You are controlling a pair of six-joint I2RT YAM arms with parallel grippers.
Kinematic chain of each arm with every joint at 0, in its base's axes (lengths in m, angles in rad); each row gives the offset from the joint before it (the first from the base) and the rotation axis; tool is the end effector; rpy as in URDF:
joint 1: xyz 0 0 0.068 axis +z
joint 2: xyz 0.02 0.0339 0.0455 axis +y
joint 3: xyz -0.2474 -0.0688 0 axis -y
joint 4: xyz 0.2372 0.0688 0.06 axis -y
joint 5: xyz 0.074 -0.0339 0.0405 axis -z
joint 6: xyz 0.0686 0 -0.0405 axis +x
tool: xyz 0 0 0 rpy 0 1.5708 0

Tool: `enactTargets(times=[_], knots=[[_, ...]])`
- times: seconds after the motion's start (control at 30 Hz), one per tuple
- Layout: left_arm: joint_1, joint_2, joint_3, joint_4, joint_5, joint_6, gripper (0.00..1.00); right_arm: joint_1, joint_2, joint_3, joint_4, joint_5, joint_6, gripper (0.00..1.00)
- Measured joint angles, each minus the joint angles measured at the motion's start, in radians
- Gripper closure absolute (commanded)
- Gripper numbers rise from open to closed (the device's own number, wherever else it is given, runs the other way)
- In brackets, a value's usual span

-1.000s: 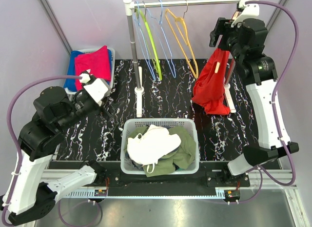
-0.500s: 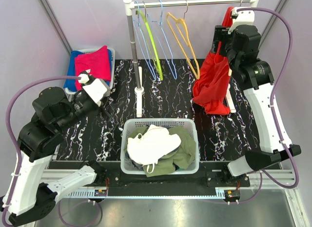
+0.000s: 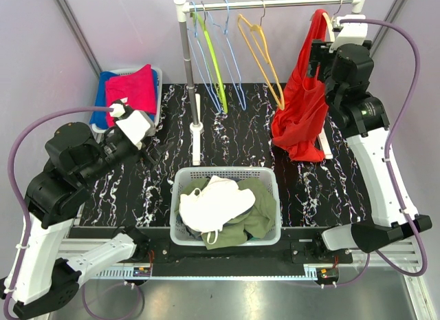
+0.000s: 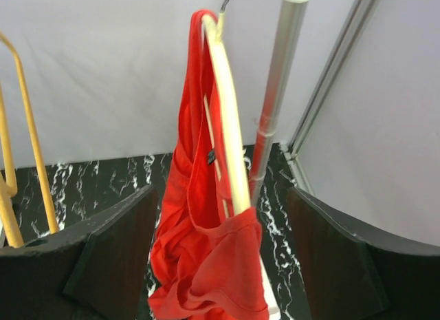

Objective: Remove the tank top from the hanger
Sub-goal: Pick up the hanger from the clothesline.

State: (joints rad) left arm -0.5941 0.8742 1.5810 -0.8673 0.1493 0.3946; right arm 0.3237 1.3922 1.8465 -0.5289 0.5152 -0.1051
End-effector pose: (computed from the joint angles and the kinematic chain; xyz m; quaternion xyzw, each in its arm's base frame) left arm 0.1125 -0.0883 0.4803 0.4029 0.6455 -0.1209 0.6375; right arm 0.2916 0.0622 0.5050 0.0185 0.7294 -0.1139 0.6742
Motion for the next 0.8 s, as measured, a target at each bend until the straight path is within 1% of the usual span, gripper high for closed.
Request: enactTargets(times=[0.23, 0.43, 0.63, 0.73, 0.8], knots=[[0.007, -0.003, 0.0, 0.0, 0.003, -0.003, 0.01, 0.0, -0.006, 0.001, 0.043, 0.027, -0.034, 0.12], [0.01, -0.003, 0.0, 0.0, 0.004, -0.003, 0.01, -0.008, 0.02, -0.002, 0.034, 0.048, -0.03, 0.13], [0.011, -0.01, -0.006, 0.0, 0.004, -0.003, 0.01, -0.042, 0.031, -0.019, 0.029, 0.043, -0.017, 0.17], [0.011, -0.01, -0.006, 0.0, 0.005, -0.003, 0.01, -0.05, 0.031, -0.025, 0.03, 0.042, -0.01, 0.21], [0.011, -0.01, -0.006, 0.0, 0.005, -0.003, 0.01, -0.052, 0.031, -0.034, 0.031, 0.04, -0.003, 0.27]])
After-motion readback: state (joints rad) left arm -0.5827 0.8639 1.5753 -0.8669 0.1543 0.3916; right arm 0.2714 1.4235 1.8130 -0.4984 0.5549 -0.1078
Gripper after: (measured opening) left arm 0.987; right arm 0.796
